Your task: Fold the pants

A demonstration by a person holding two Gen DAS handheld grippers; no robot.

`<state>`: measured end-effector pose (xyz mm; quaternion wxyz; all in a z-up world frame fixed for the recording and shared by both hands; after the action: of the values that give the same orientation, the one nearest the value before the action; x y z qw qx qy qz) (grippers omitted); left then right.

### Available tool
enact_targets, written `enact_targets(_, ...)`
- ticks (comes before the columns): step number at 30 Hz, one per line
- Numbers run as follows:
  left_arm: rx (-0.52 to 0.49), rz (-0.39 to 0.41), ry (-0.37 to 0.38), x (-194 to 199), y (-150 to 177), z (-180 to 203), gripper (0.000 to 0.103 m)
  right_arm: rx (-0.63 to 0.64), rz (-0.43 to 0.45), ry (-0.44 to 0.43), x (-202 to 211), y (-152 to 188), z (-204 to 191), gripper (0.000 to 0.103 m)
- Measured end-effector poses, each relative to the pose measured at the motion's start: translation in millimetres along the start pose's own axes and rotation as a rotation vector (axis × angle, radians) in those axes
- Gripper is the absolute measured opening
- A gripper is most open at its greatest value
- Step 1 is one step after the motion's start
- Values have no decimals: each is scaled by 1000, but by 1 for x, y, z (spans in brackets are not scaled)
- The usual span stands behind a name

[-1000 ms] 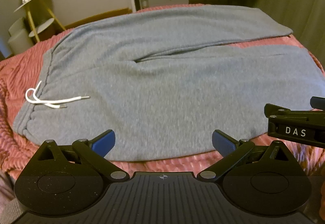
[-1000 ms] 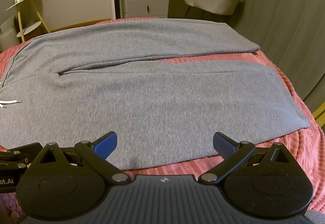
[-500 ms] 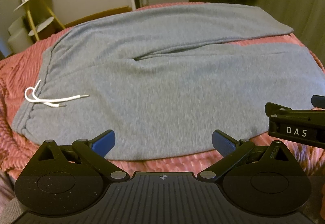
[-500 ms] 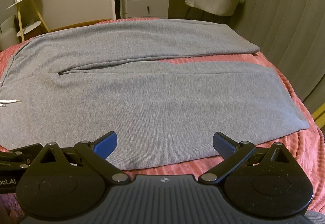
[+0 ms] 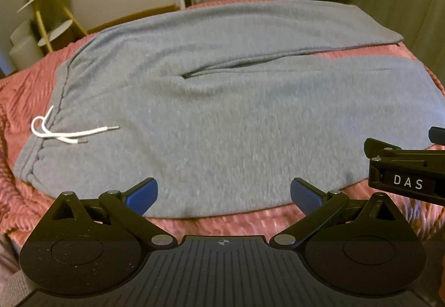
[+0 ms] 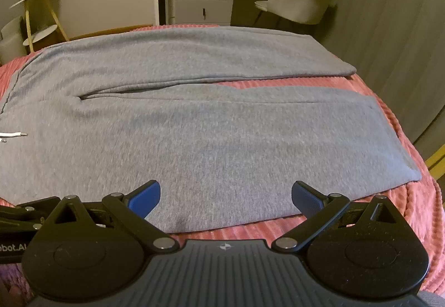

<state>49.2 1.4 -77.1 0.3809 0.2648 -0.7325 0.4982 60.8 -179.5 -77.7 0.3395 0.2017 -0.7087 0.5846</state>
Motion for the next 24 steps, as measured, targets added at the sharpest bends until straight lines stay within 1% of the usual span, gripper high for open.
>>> enact_targets(5,-4,-7,-4,-1,1,0,103,7,-3,-1,-2,0,-1,101)
enact_targets(13,13,32,7,-2,-4,-1,103,-2,-8,-7,-2,1,-1,101)
enact_targets(18,13,31,7,-5,-5,-1,103,10,-4,-11,-2,1,-4,101)
enact_targets(21,13,44,5,-7,-6,0,103,23,-5,-7,-3,2,-6,101)
enact_targets(24,10,34,7,-10,-6,1,103,29,-13,-6,-6,2,-8,101)
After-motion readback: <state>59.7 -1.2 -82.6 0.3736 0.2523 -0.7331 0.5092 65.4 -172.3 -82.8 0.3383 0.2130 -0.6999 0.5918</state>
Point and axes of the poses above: each gripper's, at about its wrist camera, not at the fingertips, and x roughly against the way its jaws point, z to its right, y to its underside, the point moved 8 cm from there along -x, roughly the way its jaws point, and after that the axes turned 14 degrees about -x, right-handed, at the moved point
